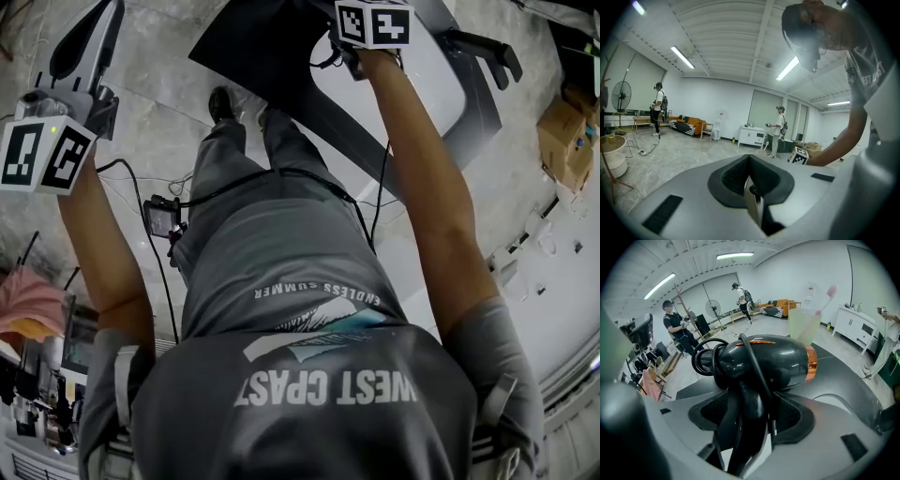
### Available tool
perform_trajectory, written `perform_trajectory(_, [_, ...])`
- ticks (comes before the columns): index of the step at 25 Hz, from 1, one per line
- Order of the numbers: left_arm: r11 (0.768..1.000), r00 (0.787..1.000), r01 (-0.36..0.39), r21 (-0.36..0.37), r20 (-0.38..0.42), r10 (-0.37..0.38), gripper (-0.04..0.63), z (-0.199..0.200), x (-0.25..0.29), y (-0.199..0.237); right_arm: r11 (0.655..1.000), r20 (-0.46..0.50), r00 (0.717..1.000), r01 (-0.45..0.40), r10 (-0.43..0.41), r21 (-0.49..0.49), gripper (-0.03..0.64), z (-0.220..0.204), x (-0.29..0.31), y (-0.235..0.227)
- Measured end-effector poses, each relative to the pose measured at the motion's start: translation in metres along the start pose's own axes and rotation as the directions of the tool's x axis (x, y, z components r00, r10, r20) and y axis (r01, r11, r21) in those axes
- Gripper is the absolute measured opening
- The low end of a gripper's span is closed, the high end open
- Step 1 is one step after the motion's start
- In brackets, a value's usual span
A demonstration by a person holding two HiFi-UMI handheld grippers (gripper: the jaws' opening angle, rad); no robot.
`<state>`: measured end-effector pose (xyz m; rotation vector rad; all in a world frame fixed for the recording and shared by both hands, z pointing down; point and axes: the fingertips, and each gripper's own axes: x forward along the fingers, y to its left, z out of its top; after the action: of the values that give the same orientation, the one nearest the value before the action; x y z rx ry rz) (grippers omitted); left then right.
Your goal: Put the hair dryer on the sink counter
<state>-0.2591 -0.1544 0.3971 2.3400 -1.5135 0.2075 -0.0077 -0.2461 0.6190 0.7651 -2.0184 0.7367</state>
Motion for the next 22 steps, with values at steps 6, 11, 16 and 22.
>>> perform_trajectory(6, [1.000, 1.000, 0.000, 0.016, 0.019, -0.001, 0.015, 0.016, -0.007, -0.006, 0.998, 0.036, 0.998, 0.056, -0.056, 0.021, 0.314, 0.007, -0.023, -0.007])
perform_trajectory(11, [1.000, 0.999, 0.003, 0.023, 0.040, -0.004, 0.015, 0.028, -0.022, -0.011, 0.997, 0.113, 0.991, 0.072, -0.075, 0.034, 0.314, 0.024, -0.055, -0.002])
perform_trajectory(16, [0.999, 0.998, 0.017, 0.037, 0.065, -0.020, 0.015, 0.048, -0.038, -0.023, 0.994, 0.225, 0.969, 0.095, -0.105, 0.053, 0.281, 0.045, -0.103, 0.005])
perform_trajectory(22, [0.995, 0.995, 0.049, 0.088, 0.087, -0.057, 0.015, 0.072, -0.056, -0.053, 0.992, 0.406, 0.906, 0.094, -0.120, 0.084, 0.122, 0.063, -0.183, 0.018])
